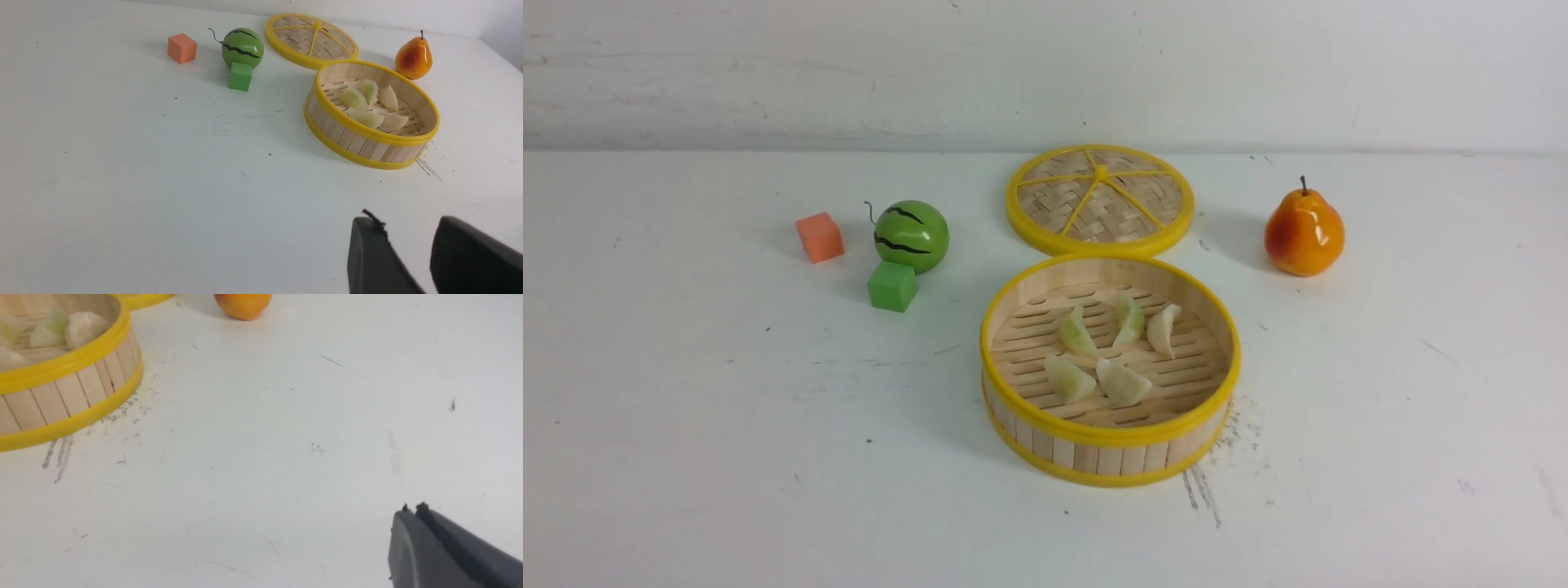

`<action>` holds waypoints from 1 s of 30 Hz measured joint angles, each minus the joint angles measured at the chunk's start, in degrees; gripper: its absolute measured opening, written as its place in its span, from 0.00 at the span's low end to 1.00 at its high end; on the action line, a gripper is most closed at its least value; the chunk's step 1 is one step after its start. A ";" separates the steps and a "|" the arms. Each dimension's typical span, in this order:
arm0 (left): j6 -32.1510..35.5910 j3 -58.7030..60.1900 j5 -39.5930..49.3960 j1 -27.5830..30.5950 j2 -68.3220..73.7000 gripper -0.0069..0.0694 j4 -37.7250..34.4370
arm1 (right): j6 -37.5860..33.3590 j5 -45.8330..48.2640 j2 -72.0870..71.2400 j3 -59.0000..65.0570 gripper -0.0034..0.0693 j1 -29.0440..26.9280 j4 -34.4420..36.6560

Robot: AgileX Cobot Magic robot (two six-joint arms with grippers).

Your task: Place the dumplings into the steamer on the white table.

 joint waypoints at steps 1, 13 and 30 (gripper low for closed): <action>0.00 0.00 0.00 0.00 0.00 0.38 0.00 | 0.00 0.11 0.00 0.01 0.02 0.34 0.00; 0.00 0.00 0.00 0.00 0.00 0.39 0.00 | 0.00 0.36 -0.02 -0.06 0.02 0.63 0.05; 0.00 0.00 0.00 0.00 0.00 0.40 0.00 | 0.00 0.36 -0.02 -0.06 0.03 0.63 0.05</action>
